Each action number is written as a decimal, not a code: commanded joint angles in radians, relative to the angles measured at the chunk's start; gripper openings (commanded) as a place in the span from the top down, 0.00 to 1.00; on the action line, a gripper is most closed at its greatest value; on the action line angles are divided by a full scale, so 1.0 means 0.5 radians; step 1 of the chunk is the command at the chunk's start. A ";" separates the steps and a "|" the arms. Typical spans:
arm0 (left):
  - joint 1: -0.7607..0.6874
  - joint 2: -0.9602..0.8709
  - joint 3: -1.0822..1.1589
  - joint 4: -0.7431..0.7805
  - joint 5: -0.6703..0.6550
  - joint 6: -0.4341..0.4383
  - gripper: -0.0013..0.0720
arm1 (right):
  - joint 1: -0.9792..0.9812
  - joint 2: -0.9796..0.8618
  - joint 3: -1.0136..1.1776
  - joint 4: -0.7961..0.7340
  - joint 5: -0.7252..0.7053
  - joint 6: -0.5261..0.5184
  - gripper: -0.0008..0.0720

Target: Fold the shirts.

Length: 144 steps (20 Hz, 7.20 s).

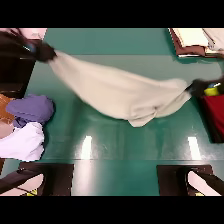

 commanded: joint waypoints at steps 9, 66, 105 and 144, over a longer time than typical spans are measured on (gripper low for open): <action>0.001 0.667 0.889 0.010 0.164 -0.146 0.95 | -0.489 0.572 1.220 -0.024 0.391 0.001 0.97; 0.082 0.458 -2.149 -0.726 0.258 -0.117 0.95 | -0.488 0.185 -0.563 -0.249 0.460 -0.090 0.52; 0.084 0.768 1.044 -0.344 -0.128 -0.284 0.95 | -0.616 0.516 1.614 -0.081 0.433 -0.024 0.97; 0.193 -0.714 -0.782 -0.165 -0.009 -0.023 0.34 | 0.145 -1.015 0.276 -0.319 0.175 0.127 0.44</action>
